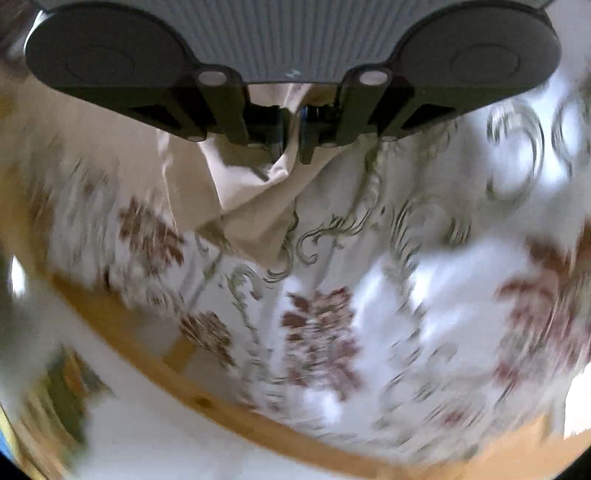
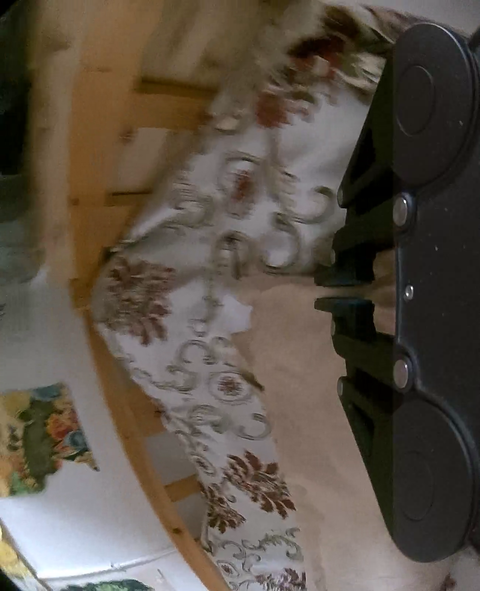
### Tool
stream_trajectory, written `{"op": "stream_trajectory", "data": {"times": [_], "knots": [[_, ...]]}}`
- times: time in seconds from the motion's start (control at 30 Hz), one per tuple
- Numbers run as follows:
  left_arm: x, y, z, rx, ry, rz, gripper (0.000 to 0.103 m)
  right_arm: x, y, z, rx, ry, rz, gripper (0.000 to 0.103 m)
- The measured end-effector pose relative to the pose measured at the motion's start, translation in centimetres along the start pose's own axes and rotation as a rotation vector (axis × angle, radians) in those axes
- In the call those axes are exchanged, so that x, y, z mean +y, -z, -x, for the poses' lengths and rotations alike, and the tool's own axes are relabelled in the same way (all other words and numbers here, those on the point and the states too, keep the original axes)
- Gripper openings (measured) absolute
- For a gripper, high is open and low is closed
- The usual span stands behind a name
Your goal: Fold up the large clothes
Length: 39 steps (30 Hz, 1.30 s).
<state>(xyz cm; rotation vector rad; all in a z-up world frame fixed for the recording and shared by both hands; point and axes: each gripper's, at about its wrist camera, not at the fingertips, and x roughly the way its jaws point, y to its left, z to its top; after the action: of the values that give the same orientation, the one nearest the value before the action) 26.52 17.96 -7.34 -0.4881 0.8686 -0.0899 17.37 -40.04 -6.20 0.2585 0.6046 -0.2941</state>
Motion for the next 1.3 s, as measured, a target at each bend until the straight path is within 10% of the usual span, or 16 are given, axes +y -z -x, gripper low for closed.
{"op": "stream_trajectory", "data": {"times": [0.13,0.27,0.33,0.63,0.9,1.07,1.3], "knots": [[2.4,-0.5,-0.8,0.059,0.042,0.097,0.017,1.1,-0.5,0.3,-0.085,0.027,0.085,0.006],[0.6,0.2,0.1,-0.003,-0.036,-0.049,0.077,1.1,0.0,-1.0,-0.010,0.059,0.107,0.008],[-1.0,0.8,0.5,-0.022,-0.026,-0.141,0.087,1.0,0.2,-1.1,0.003,0.062,0.097,0.015],[-8.1,4.5,-3.2,-0.029,-0.212,-0.646,0.072,2.2,0.9,-1.9,0.027,0.028,0.162,0.031],[-4.0,-0.1,-3.2,-0.199,-0.264,-0.243,0.053,2.1,0.0,-2.9,-0.063,0.074,0.175,0.021],[1.1,-1.0,-4.5,-0.105,-0.285,-0.021,0.076,1.9,0.6,-4.5,-0.012,0.133,0.208,0.025],[0.6,0.2,-0.9,-0.101,-0.147,-0.063,0.094,3.2,0.2,-1.6,-0.047,0.148,0.256,0.077]]}}
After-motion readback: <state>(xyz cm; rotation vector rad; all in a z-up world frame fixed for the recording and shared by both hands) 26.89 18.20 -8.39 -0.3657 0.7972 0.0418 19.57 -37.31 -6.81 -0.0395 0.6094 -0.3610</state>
